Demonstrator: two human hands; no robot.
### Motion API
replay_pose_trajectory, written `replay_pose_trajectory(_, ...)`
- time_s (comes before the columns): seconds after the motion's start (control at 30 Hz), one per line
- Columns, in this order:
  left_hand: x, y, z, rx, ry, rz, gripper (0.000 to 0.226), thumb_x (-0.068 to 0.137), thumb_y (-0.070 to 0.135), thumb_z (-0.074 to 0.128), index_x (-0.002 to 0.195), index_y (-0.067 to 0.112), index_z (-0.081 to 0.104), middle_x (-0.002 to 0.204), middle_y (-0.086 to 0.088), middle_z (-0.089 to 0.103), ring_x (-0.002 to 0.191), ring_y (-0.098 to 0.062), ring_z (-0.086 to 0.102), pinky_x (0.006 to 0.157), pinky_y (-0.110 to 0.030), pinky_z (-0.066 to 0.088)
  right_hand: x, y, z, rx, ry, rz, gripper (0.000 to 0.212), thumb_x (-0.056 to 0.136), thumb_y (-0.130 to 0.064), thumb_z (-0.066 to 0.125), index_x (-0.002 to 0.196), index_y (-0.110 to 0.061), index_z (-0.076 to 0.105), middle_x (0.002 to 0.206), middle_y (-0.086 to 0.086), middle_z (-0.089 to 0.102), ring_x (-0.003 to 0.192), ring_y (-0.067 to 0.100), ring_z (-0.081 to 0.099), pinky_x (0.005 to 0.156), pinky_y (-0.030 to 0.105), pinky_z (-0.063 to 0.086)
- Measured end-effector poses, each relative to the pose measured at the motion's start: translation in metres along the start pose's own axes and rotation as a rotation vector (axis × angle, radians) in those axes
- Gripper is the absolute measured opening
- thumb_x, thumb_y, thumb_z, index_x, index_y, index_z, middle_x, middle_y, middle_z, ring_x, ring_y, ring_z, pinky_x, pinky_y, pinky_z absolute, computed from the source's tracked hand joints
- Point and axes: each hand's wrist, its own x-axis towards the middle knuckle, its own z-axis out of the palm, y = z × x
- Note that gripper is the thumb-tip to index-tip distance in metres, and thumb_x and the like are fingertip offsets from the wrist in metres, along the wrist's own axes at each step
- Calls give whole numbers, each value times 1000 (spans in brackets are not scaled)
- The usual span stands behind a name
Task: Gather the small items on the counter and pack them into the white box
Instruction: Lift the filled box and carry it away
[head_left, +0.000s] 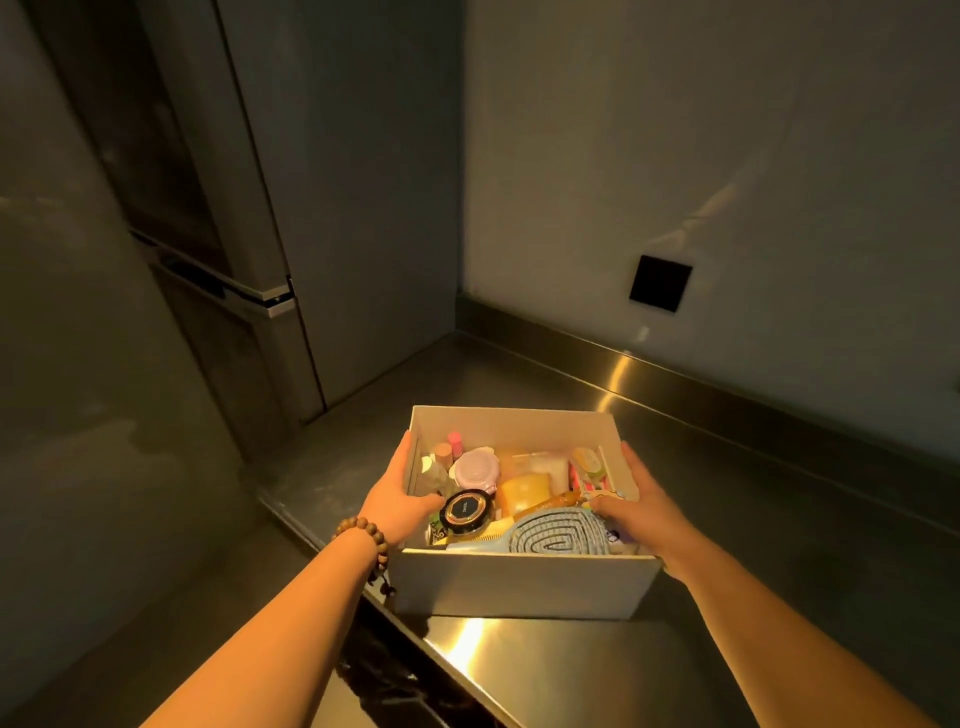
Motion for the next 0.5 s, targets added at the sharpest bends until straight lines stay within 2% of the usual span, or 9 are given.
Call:
replay_pose_trajectory(0.1, -11, -2, 1, -28, -18, 0, 97, 76, 18, 72, 145, 39, 7, 146, 2, 32, 109, -9, 42, 91, -33, 44, -18, 6, 2, 40, 28, 15, 72, 84, -15, 70, 115, -64, 27, 103, -15, 61, 81, 9, 72, 56, 26, 57)
replay_pose_trajectory(0.13, -15, -3, 2, -36, -22, 0, 97, 76, 17, 72, 145, 39, 8, 145, 2, 32, 108, -8, 41, 91, -34, 43, -24, 8, 3, 49, 31, 18, 73, 83, -16, 71, 118, -63, 27, 103, -15, 62, 82, 8, 72, 55, 26, 56)
replay_pose_trajectory(0.23, -30, -7, 3, -50, -21, 7, 93, 79, 14, 70, 144, 40, 9, 147, 3, 30, 104, -3, 39, 76, -18, 44, -41, 10, 6, 39, 19, 6, 71, 82, -24, 73, 124, -60, 30, 107, -16, 63, 85, 7, 71, 57, 25, 56)
replay_pose_trajectory(0.37, -56, -18, -3, -60, -5, 14, 92, 78, 15, 71, 143, 42, 11, 144, 5, 32, 92, 4, 45, 58, -7, 42, -57, 8, 16, 41, -24, -32, 54, 82, -24, 73, 111, -58, 42, 103, -16, 64, 84, 2, 70, 56, 22, 55)
replay_pose_trajectory(0.5, -86, -25, -15, -36, 65, -29, 96, 78, 19, 72, 144, 41, 7, 147, 4, 28, 101, 0, 39, 65, -8, 37, -61, 1, 29, 33, -126, -58, 53, 84, -20, 71, 116, -51, 42, 106, -16, 61, 83, 2, 69, 56, 21, 54)
